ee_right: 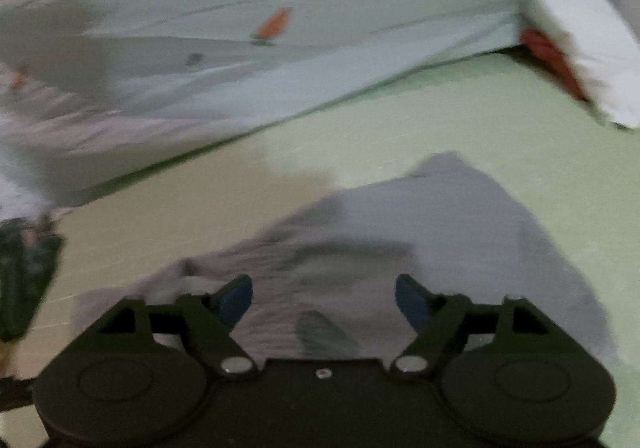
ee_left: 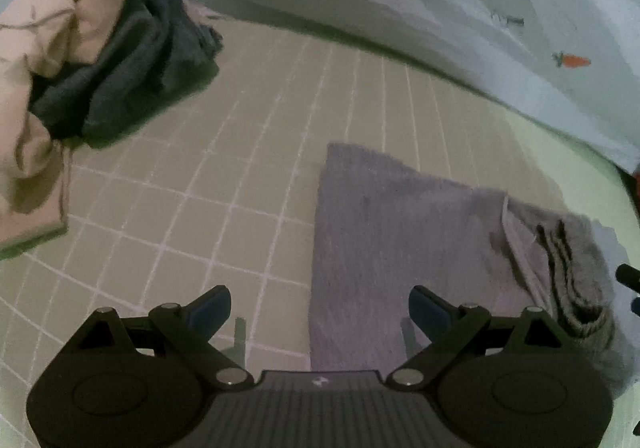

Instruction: Fold clothes

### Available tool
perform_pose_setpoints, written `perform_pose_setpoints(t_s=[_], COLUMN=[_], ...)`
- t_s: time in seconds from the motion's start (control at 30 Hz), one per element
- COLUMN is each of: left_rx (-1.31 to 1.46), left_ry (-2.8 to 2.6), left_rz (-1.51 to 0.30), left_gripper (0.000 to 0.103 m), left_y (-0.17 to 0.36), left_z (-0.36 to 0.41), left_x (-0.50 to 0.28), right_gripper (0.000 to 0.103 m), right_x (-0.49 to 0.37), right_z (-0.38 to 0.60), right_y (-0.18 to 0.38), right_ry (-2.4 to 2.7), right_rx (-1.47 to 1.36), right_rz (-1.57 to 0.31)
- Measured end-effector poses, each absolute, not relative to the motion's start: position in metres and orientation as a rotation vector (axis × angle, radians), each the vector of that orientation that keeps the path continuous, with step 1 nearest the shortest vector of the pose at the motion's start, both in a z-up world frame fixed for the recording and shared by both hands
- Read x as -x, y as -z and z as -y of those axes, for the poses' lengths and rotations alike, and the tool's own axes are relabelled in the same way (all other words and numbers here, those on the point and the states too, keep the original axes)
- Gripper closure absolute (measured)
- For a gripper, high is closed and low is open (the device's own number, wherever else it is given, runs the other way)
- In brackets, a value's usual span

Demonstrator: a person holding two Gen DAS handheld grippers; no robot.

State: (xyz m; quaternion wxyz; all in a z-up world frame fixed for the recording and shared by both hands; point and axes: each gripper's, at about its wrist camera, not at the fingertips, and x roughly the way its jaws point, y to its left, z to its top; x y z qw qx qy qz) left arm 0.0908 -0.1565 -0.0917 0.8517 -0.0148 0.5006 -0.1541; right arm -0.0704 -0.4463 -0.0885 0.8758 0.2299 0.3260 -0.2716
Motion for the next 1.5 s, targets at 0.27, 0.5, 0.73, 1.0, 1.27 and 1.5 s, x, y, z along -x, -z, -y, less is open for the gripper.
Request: perform_pose_setpoints(t_s=[0.27,0.5,0.73,1.0,1.27,1.5], left_rx=[-0.015,-0.083,-0.101,-0.013,0.067,0.121], left_ry=[0.348,0.377,0.422,0.437,0.525,0.602], left_rz=[-1.128,-1.121,-1.107,-1.066,-0.956,-0.896], left_gripper=[0.009,0.026,0.078,0.093,0.093,0.094], left_y=[0.11,0.112,0.109,0.088,0.042,0.014], left_z=[0.172,0.184,0.193,0.197,0.245,0.322], left_x=[-0.096,-0.096,-0.095,-0.094,-0.07,-0.047], right_gripper=[0.015,0.014,0.014,0.014,0.014,0.014], right_x=[0.084,0.093,0.099,0.123,0.156,0.185], right_z=[0.453,0.457,0.46,0.463,0.49,0.532], right_y=[0.096,0.102,0.105,0.1,0.095,0.09], right_ry=[0.668,0.728,0.739,0.773,0.797,0.793], right_rx=[-0.469,-0.464,-0.496,-0.514,-0.508,-0.459], right_rz=[-0.728,-0.768,-0.761,-0.733,-0.762,-0.793])
